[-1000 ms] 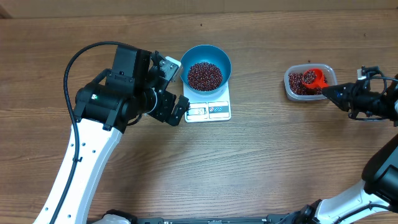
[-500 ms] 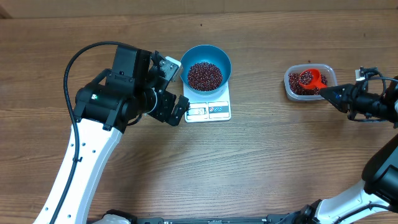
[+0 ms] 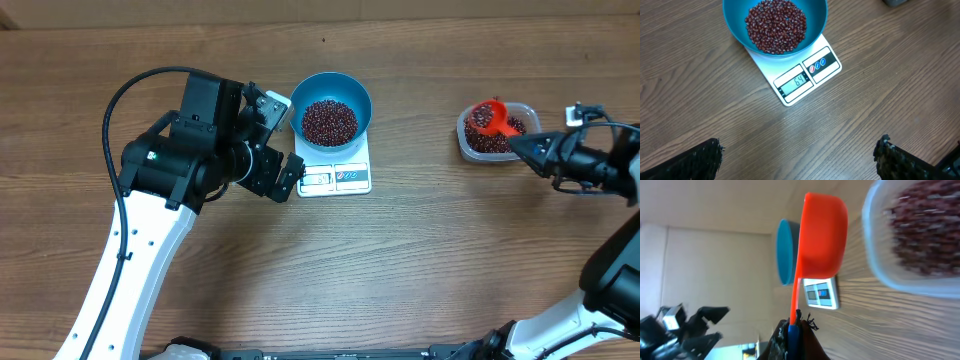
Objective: Scoop item into bowl and weigh 150g on scale
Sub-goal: 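Lift the filled scoop and carry it over the bowl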
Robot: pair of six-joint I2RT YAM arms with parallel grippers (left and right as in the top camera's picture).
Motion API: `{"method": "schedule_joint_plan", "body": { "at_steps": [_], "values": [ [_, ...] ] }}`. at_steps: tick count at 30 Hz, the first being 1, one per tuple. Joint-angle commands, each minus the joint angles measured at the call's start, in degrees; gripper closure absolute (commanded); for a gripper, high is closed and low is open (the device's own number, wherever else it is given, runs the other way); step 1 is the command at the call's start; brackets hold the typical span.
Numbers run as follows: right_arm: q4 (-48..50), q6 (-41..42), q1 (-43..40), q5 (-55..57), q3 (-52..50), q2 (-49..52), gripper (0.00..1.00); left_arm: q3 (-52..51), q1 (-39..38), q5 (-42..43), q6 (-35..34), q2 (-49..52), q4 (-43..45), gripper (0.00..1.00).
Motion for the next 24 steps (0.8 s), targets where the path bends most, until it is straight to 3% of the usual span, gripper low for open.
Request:
{"method": "schedule_joint_plan", "body": {
  "at_steps": [1, 12, 24],
  "values": [
    [-0.07, -2.34, 4.63, -5.55, -0.28, 0.33, 0.96, 1.09, -0.2, 0.48, 1.07, -0.31, 0.0, 0.0],
    [2.36, 1.49, 17.29, -9.97, 2.8, 0.33, 0.96, 1.09, -0.2, 0.48, 1.09, -0.31, 0.0, 0.0],
    [22.64, 24.39, 30.18, -0.09, 5.53, 0.33, 0.96, 1.09, -0.2, 0.48, 1.09, -0.31, 0.0, 0.0]
  ]
}}
